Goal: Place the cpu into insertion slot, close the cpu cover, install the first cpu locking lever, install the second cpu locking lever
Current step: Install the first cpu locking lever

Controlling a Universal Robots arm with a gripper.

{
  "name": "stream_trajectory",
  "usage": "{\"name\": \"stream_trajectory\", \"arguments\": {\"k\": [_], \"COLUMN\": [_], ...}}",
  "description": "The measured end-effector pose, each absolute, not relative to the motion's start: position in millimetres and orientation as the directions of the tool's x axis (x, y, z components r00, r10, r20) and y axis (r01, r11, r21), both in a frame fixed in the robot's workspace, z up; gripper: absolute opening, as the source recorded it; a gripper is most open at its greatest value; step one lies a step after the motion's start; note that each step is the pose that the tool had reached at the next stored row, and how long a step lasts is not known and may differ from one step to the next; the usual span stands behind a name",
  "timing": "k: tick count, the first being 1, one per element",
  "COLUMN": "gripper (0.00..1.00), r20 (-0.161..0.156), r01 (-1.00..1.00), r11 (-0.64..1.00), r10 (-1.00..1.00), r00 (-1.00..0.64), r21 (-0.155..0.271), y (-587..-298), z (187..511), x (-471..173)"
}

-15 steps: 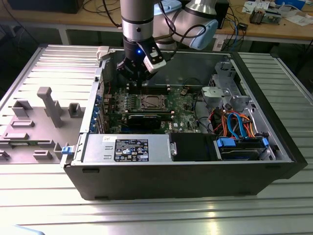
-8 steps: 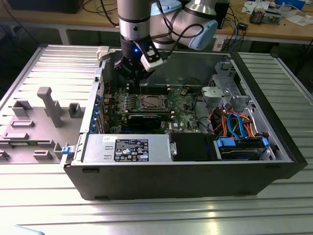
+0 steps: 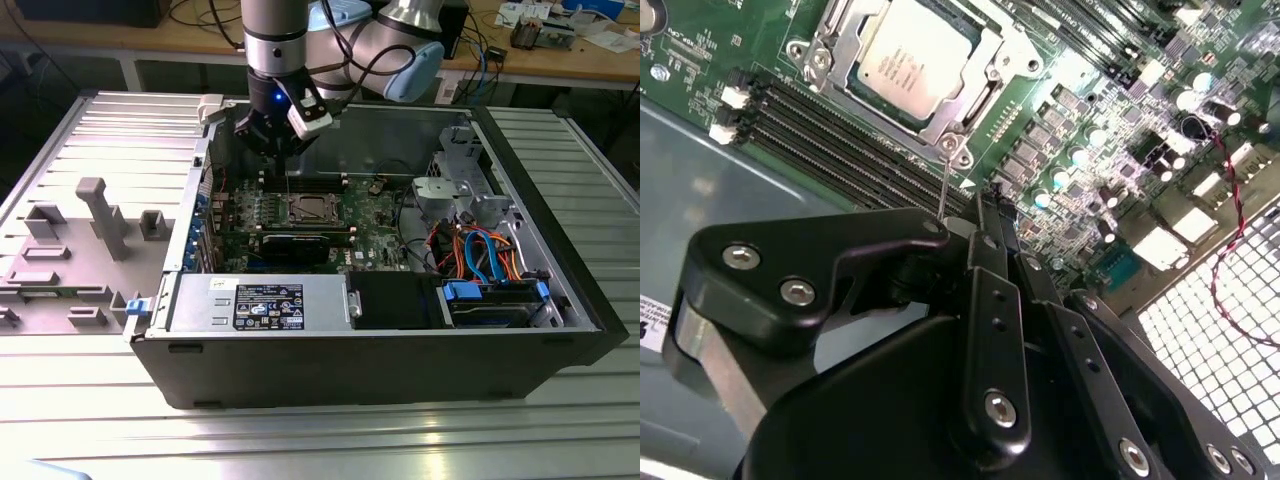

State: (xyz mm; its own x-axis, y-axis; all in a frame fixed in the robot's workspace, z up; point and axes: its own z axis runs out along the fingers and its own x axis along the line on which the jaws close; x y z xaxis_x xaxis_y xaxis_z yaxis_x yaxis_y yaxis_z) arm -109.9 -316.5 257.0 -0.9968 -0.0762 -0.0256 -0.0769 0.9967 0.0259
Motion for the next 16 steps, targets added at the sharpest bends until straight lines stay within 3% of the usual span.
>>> {"name": "stream_trajectory", "arguments": {"k": [16], "gripper": [0.11], "r20": [-0.026], "r01": [-0.077], "r11": [0.997], "r10": [-0.076], "r00": [-0.997], "r21": [0.025], "y": [-313.7], "z": [257.0], "x": [-110.6]}}
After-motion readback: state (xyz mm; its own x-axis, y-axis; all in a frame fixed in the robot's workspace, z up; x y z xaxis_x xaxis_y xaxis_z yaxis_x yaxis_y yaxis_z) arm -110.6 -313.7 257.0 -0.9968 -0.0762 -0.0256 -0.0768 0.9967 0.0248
